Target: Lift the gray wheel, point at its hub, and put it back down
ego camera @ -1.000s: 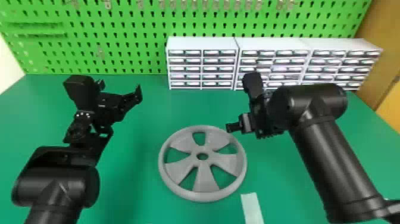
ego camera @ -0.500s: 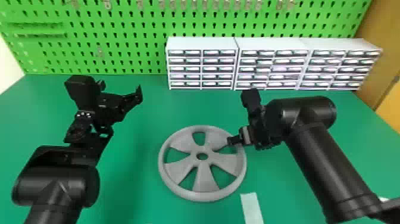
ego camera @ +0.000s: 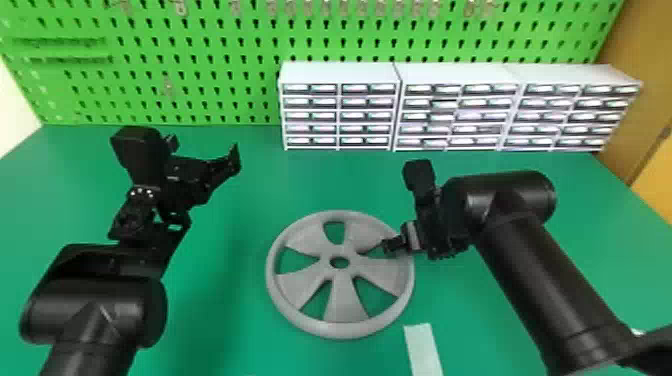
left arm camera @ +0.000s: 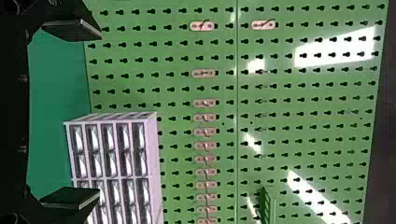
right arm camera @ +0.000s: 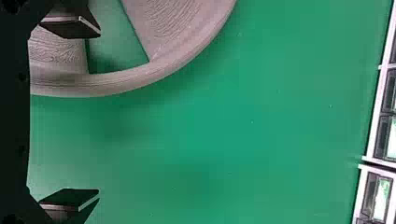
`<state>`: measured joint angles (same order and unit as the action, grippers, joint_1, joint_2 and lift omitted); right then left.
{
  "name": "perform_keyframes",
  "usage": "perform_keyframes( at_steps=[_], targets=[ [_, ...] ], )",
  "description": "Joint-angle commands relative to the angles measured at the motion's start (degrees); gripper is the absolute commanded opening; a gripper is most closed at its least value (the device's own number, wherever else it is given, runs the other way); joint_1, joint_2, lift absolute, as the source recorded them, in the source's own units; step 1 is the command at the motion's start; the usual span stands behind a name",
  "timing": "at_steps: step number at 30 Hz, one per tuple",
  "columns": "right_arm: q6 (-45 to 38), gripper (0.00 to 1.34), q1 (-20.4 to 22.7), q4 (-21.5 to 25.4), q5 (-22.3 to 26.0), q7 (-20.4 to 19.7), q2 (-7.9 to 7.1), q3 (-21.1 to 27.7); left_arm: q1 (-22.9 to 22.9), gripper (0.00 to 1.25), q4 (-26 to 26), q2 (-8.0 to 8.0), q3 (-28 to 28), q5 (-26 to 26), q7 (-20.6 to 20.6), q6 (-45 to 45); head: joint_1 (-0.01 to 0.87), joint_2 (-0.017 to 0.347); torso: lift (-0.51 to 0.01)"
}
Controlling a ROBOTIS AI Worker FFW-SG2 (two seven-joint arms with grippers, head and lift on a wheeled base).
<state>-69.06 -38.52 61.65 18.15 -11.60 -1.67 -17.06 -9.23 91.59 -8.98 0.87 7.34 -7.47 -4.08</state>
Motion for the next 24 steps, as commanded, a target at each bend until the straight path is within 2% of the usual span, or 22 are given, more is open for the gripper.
perform_keyframes(
  at_steps=[1, 24],
  targets=[
    [0.5, 1.24, 0.0, -0.9, 0.0, 0.0, -0.09, -0.1, 0.0, 1.14, 0.0, -0.07, 0.0, 0.0, 0.0, -0.1, 0.692, 0.048, -0.088],
    [2.3, 1.24, 0.4, -2.8, -0.2, 1.1, -0.18, 0.1, -0.1, 1.14, -0.4, 0.02, 0.5, 0.2, 0.0, -0.1, 0.692, 0.048, -0.088]
  ],
)
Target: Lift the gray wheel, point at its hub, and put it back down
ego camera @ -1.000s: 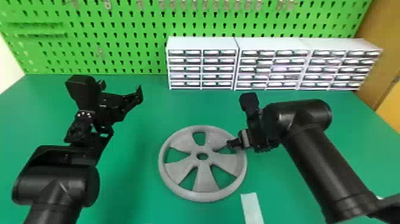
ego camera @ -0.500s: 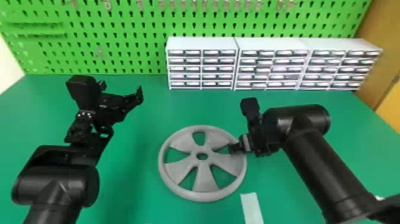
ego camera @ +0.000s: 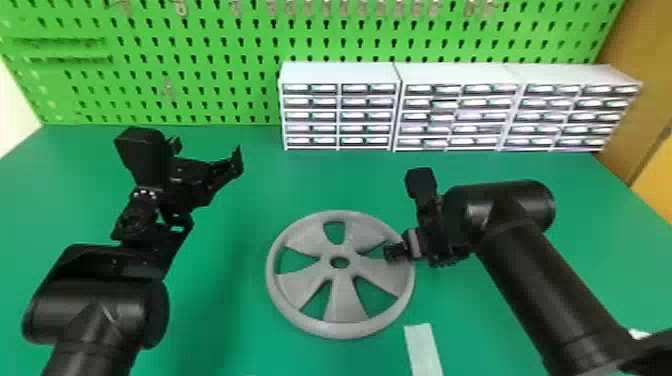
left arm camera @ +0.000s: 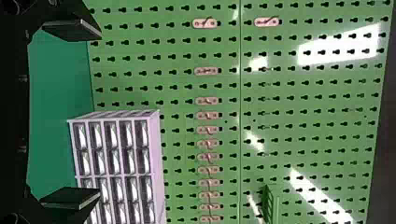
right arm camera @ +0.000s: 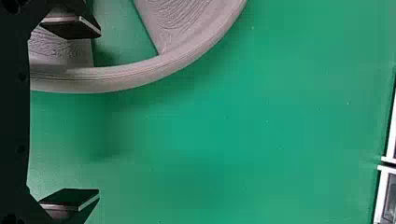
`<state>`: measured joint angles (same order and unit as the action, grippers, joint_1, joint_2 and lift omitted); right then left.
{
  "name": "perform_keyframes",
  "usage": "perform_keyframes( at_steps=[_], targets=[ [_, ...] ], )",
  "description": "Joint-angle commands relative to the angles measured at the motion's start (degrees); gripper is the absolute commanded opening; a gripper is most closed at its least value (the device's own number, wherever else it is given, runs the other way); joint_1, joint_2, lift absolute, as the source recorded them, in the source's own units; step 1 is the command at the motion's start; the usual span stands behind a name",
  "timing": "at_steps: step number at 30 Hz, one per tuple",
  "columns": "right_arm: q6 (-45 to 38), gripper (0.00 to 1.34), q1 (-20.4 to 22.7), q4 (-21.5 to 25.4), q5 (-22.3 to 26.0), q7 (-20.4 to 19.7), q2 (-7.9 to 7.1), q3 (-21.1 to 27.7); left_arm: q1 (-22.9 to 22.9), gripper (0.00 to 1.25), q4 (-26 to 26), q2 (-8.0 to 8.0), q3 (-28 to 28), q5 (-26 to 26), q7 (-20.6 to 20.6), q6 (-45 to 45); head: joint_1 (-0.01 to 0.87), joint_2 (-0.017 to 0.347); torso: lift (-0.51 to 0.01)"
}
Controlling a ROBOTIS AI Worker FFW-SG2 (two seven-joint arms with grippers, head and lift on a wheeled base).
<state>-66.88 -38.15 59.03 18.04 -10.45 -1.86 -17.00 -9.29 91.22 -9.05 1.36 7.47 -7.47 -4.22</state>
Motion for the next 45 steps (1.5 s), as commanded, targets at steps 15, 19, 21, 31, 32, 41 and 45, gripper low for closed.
perform_keyframes(
  at_steps=[15, 19, 21, 31, 32, 41, 45],
  targets=[
    [0.3, 1.24, 0.0, -0.5, -0.5, 0.0, 0.01, 0.0, 0.0, 1.14, -0.2, 0.00, 0.0, 0.3, 0.0, 0.0, 0.692, 0.048, -0.088],
    [0.5, 1.23, 0.0, -0.5, -0.5, 0.1, 0.10, 0.1, 0.0, 1.14, -0.2, 0.00, 0.0, 0.3, 0.0, 0.1, 0.692, 0.048, -0.088],
    [0.6, 1.23, 0.0, -0.5, -0.5, 0.1, 0.10, 0.2, 0.0, 1.14, -0.2, 0.00, 0.0, 0.3, 0.0, 0.0, 0.692, 0.048, -0.088],
    [2.1, 1.23, 0.0, -0.5, -0.9, 0.4, 0.19, 0.4, 0.1, 1.14, -0.3, 0.00, 0.0, 0.3, 0.0, 0.0, 0.692, 0.048, -0.088],
    [2.2, 1.23, 0.0, -0.5, -1.1, 0.5, 0.19, 0.4, 0.1, 1.14, -0.3, 0.00, 0.0, 0.3, 0.0, 0.0, 0.692, 0.048, -0.088],
    [2.7, 1.23, -0.1, -0.6, -2.1, 0.7, 0.27, 0.3, 0.1, 1.14, -0.3, 0.09, 0.1, 0.3, 0.0, 0.0, 0.692, 0.048, -0.088],
    [2.9, 1.23, -0.2, -1.0, -2.1, 0.7, 0.36, 0.1, 0.1, 1.14, -0.3, 0.09, 0.1, 0.4, 0.0, 0.0, 0.692, 0.048, -0.088]
  ],
)
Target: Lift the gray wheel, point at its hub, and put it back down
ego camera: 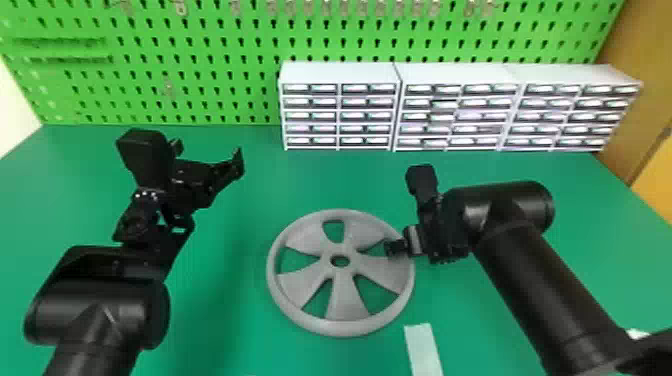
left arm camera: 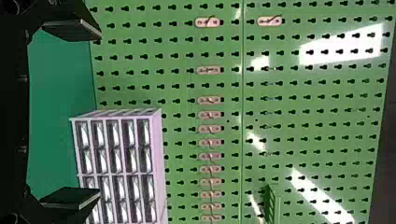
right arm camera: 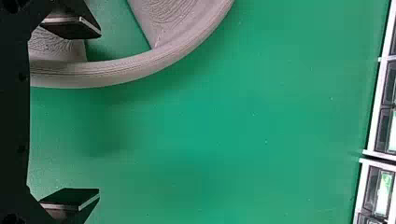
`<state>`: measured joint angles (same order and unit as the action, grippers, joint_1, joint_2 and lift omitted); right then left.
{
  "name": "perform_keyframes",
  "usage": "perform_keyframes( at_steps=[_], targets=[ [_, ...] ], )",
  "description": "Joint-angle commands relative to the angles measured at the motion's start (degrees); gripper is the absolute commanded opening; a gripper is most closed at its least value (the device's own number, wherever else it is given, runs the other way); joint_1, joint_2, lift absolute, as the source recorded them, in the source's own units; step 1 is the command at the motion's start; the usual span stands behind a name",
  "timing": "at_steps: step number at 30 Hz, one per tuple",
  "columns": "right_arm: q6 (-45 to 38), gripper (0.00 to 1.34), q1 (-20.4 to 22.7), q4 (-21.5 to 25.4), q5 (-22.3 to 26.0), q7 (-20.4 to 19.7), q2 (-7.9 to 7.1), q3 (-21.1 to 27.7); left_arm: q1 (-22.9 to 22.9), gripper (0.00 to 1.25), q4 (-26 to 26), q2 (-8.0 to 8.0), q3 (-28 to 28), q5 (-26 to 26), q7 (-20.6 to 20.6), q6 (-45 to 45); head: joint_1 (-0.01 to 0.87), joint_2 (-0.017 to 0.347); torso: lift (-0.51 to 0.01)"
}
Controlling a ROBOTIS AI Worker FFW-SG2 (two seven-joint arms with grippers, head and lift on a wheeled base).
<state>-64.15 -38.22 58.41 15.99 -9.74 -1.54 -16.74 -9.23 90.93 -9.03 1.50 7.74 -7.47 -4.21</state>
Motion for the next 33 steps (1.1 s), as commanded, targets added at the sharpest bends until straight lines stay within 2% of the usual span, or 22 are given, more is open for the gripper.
perform_keyframes(
  at_steps=[1, 4, 6, 9, 11, 17, 22, 27, 33],
  targets=[
    [0.2, 1.23, -0.1, -0.5, -0.2, 0.1, 0.05, -0.2, 0.0, 1.14, -0.1, 0.06, 0.0, 0.1, 0.0, 0.0, 0.692, 0.048, -0.088],
    [0.3, 1.15, -0.1, -0.7, -0.2, 0.1, 0.05, -0.3, 0.0, 1.14, -0.1, 0.06, 0.1, 0.1, 0.0, 0.0, 0.692, 0.048, -0.088],
    [0.4, 0.99, -0.1, -0.7, -0.3, 0.1, 0.05, -0.4, 0.0, 1.14, -0.1, 0.06, 0.1, 0.1, 0.0, 0.0, 0.692, 0.048, -0.088],
    [0.5, 0.69, 0.0, -0.8, -0.5, 0.1, 0.05, -0.5, 0.0, 1.14, -0.1, 0.06, 0.1, 0.1, 0.0, 0.0, 0.692, 0.048, -0.088],
    [0.6, 0.59, 0.0, -0.7, -1.0, 0.1, 0.05, -0.8, 0.0, 1.14, -0.1, 0.06, 0.1, 0.2, 0.0, 0.0, 0.692, 0.048, -0.088],
    [1.3, 0.40, 0.1, -0.7, -2.2, 0.0, 0.23, -1.5, 0.0, 1.14, -0.1, -0.02, 0.2, 0.2, 0.0, 0.0, 0.692, 0.048, -0.088],
    [2.4, 0.34, 0.6, -0.4, -2.2, 0.0, 0.23, -1.6, 0.0, 1.14, -0.1, -0.02, 0.1, 0.3, 0.0, 0.0, 0.692, 0.048, -0.088],
    [3.3, 0.13, 1.0, 0.1, -2.8, 0.0, 0.23, -1.7, 0.0, 1.14, -0.1, -0.02, 0.1, 0.3, 0.0, 0.0, 0.692, 0.048, -0.088],
    [4.4, 0.12, 1.5, 0.8, -3.2, 0.0, 0.23, -2.0, 0.1, 1.14, -0.1, 0.06, 0.0, 0.4, 0.0, 0.0, 0.692, 0.048, -0.088]
  ],
)
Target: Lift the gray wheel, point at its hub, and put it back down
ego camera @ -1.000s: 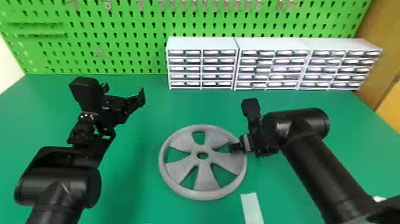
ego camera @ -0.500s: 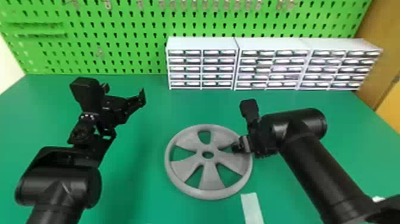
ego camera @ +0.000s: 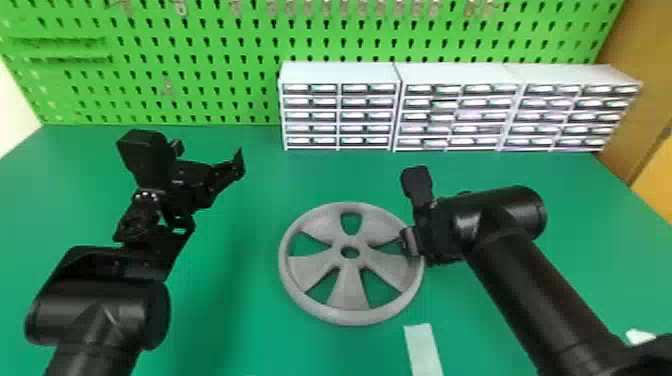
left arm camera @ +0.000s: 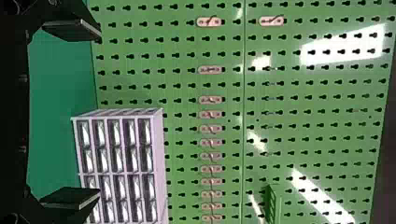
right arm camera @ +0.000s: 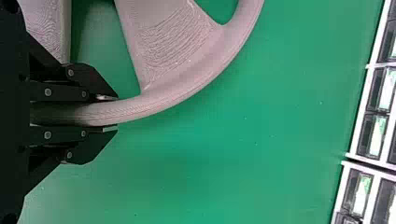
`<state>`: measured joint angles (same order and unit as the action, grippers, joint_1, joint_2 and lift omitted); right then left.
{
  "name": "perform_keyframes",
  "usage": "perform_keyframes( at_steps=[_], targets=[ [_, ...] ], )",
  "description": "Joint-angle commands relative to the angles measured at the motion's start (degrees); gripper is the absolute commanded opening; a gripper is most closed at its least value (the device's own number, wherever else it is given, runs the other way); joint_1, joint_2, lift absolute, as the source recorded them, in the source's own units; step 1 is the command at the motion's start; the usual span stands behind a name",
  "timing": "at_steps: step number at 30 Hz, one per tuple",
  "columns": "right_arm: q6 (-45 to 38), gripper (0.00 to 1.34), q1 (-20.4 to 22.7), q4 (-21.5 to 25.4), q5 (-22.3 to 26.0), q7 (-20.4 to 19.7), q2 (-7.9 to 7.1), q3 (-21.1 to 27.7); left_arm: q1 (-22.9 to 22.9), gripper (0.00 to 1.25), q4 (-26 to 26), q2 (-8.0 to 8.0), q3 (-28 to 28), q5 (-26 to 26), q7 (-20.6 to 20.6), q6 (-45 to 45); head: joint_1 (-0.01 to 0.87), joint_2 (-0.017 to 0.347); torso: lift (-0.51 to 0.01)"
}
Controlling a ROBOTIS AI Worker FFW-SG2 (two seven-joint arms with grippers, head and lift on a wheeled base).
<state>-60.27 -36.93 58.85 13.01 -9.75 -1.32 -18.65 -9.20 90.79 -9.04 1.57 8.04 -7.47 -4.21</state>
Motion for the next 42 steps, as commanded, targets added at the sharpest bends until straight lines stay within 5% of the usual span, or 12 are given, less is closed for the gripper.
perform_keyframes(
  at_steps=[1, 13, 24, 42],
  targets=[
    [0.6, 0.12, 0.2, 0.4, -0.3, 0.0, 0.00, -0.2, 0.1, 1.14, 0.0, -0.01, -0.1, 0.1, 0.0, 0.0, 0.692, 0.048, -0.088],
    [1.1, 0.07, 0.8, 1.4, -1.1, 0.0, -0.09, -0.3, 0.1, 1.14, 0.0, -0.01, -0.2, 0.1, -0.1, 0.0, 0.692, 0.048, -0.088],
    [11.6, 0.01, 5.2, 7.1, -5.2, -0.2, -0.44, 1.7, 0.4, 1.14, 0.0, -0.01, -0.2, 0.1, -0.4, 0.0, 0.692, 0.048, -0.088],
    [20.9, 0.01, 5.6, 16.0, -9.1, -6.5, -1.41, 4.4, 1.2, 1.14, 0.0, -0.01, -0.4, 0.1, -1.1, 0.0, 0.692, 0.048, -0.088]
  ],
)
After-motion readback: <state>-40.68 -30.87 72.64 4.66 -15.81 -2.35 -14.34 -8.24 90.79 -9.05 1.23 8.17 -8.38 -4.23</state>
